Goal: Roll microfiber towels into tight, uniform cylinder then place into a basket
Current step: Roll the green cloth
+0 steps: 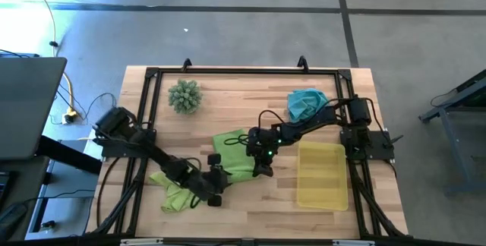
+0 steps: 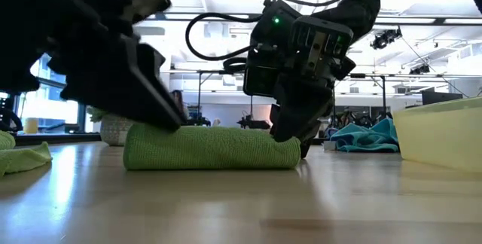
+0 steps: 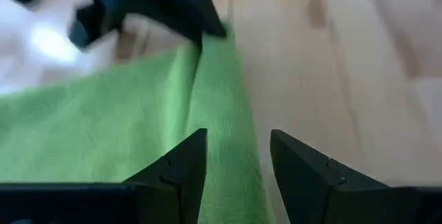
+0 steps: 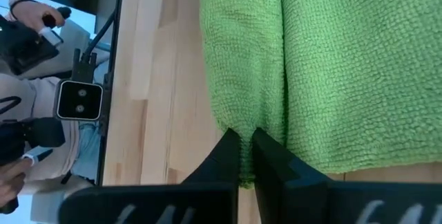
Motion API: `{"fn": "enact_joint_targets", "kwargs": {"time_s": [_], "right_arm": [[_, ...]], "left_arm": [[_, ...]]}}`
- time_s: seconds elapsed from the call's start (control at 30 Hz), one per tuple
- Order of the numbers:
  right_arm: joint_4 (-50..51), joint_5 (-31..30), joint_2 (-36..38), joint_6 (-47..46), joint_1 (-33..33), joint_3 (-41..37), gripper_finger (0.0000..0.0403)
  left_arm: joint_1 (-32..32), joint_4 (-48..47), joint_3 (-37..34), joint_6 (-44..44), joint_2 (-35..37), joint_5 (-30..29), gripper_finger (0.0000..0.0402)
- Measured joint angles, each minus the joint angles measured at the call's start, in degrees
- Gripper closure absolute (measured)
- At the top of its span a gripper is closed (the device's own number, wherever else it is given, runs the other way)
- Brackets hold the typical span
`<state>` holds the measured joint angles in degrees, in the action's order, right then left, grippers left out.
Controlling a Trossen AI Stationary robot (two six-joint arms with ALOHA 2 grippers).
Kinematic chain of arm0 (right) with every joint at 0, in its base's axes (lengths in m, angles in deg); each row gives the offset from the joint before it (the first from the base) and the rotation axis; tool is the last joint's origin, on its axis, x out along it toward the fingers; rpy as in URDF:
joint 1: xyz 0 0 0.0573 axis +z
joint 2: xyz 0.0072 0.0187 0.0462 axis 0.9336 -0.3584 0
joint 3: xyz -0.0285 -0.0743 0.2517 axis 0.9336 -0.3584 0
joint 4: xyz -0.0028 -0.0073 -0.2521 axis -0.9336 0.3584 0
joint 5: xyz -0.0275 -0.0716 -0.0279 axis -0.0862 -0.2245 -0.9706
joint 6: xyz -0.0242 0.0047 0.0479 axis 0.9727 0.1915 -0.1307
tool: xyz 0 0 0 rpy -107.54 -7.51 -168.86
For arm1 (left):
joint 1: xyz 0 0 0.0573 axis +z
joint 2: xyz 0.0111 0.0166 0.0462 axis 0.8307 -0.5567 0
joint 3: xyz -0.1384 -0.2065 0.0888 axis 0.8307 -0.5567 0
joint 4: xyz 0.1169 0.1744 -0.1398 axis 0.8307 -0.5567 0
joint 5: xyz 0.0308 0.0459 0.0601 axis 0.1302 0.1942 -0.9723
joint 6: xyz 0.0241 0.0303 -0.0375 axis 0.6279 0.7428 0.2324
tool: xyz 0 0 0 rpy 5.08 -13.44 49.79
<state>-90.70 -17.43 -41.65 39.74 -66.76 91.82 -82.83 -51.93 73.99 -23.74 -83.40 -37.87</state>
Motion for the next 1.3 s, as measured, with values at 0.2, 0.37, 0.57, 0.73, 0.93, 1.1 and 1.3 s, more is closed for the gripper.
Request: {"fn": "enact_joint_targets", "kwargs": {"time_s": [0.2,0.37,0.57,0.73,0.93,1.1,1.3], "right_arm": [[0.09,-0.07,0.0,0.21,0.0,0.02,0.04],[-0.02,-0.04,0.0,0.91,0.0,0.02,0.0399],[0.4,-0.59,1.4,9.4,-0.08,-0.08,0.0339],[2.85,-0.29,6.33,16.72,-0.74,-0.11,0.0265],[10.16,-15.34,14.13,36.07,4.05,-0.09,0.0251],[10.07,-33.84,16.15,48.1,11.47,-0.07,0.0276],[7.96,-40.9,12.95,49.3,14.54,-0.04,0.0301]], "left_arm": [[0.43,-15.92,5.93,-6.19,-3.47,1.74,0.0254],[1.14,-16.28,6.56,-12.67,-4.61,4.7,0.0265],[1.38,-17.2,6.26,-21.34,-4.65,6.05,0.0332],[1.36,-18.01,6.28,-26.78,-4.6,8.1,0.0385],[1.63,-17.36,5.6,-31.04,-4.51,9.5,0.0394],[2.69,-6.05,-0.15,-36.13,-3.79,11.24,0.0394],[3.6,9.23,-5.37,-37.47,-4.14,16.63,0.0395]]}}
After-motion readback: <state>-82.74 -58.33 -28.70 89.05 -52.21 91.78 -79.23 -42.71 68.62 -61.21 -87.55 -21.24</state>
